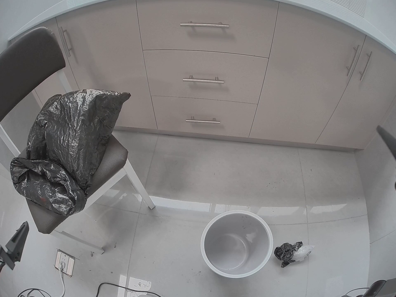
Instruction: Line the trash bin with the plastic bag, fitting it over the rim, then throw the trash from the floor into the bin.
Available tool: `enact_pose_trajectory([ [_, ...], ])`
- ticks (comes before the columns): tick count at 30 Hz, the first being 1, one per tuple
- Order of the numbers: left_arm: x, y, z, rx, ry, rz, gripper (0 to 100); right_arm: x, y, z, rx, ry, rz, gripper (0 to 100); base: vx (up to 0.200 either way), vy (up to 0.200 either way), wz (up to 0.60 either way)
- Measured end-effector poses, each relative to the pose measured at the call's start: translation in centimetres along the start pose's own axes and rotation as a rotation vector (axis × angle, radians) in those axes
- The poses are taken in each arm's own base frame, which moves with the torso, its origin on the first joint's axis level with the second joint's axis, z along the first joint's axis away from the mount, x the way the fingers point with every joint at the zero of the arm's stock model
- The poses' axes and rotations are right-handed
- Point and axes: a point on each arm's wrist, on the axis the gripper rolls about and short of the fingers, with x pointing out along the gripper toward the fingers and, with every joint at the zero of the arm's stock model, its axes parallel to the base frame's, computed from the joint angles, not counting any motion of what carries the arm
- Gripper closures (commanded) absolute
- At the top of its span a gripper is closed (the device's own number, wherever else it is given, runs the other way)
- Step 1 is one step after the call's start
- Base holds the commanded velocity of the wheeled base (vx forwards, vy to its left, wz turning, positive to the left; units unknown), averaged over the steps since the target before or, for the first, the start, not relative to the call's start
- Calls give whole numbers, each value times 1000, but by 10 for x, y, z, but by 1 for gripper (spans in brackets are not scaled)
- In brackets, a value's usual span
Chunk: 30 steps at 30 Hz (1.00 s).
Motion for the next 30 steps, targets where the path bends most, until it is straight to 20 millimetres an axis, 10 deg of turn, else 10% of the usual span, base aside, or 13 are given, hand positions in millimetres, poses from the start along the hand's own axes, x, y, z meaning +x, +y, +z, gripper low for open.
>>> enact_pose_trajectory([
  [16, 106, 24, 6, 752, 422, -51, 0, 42, -4, -58, 83, 204, 18, 100, 0, 0, 0],
  [30, 155, 48, 7, 639, 452, -153, 0, 46, -5, -66, 98, 234, 16, 100, 0, 0, 0],
])
